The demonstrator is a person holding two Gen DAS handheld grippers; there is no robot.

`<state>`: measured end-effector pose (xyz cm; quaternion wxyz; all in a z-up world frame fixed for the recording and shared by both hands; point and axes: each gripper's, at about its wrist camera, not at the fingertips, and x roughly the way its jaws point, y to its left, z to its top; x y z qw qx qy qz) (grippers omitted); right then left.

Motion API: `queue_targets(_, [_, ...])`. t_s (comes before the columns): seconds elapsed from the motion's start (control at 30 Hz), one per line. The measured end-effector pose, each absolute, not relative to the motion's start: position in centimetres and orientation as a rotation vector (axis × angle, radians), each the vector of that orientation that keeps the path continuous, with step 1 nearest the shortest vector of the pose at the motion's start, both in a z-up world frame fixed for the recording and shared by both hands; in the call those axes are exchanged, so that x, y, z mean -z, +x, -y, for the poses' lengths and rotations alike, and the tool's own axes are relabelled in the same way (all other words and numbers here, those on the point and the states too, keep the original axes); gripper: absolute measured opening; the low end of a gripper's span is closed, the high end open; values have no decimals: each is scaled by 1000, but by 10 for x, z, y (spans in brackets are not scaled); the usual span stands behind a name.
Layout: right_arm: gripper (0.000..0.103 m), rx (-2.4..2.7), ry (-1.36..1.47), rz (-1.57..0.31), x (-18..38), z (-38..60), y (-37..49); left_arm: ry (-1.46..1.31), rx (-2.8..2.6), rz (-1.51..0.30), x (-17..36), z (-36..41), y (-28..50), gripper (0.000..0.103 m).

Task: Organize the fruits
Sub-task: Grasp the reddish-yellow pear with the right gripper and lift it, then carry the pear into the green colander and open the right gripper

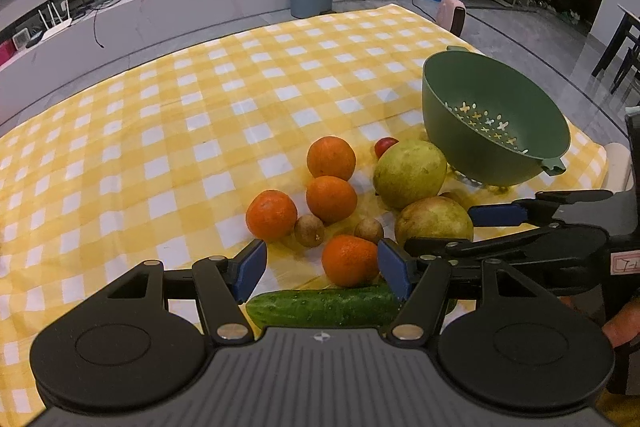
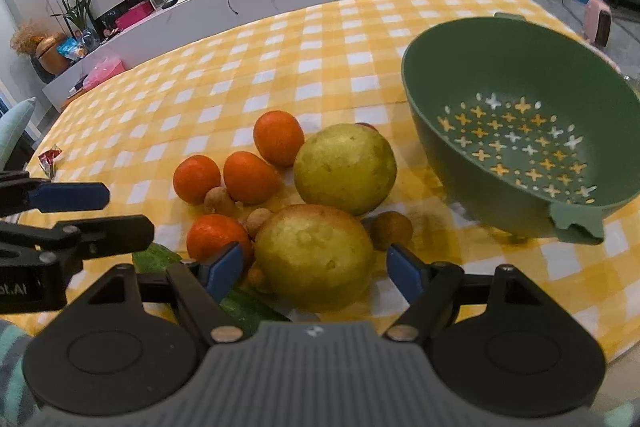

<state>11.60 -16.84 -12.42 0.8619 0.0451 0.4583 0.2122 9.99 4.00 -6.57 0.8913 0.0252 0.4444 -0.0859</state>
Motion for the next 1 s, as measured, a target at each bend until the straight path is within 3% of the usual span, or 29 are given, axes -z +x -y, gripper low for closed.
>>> queue_targets(0.07, [75,-437,103,-974,127,168,119,54,181,-928,67,-39,102,75])
queue_targets(0.13, [68,-433,108,-981,129,168,120,59,184,-931,69,-38,103,75])
queue_targets(0.53, [66,-465,88,-946,113,181,111,65,275,-888,61,-24,107,74])
queue_targets(1.0, [65,-428,101,-754,35,255,96,112,393,-849,59,15,131,77])
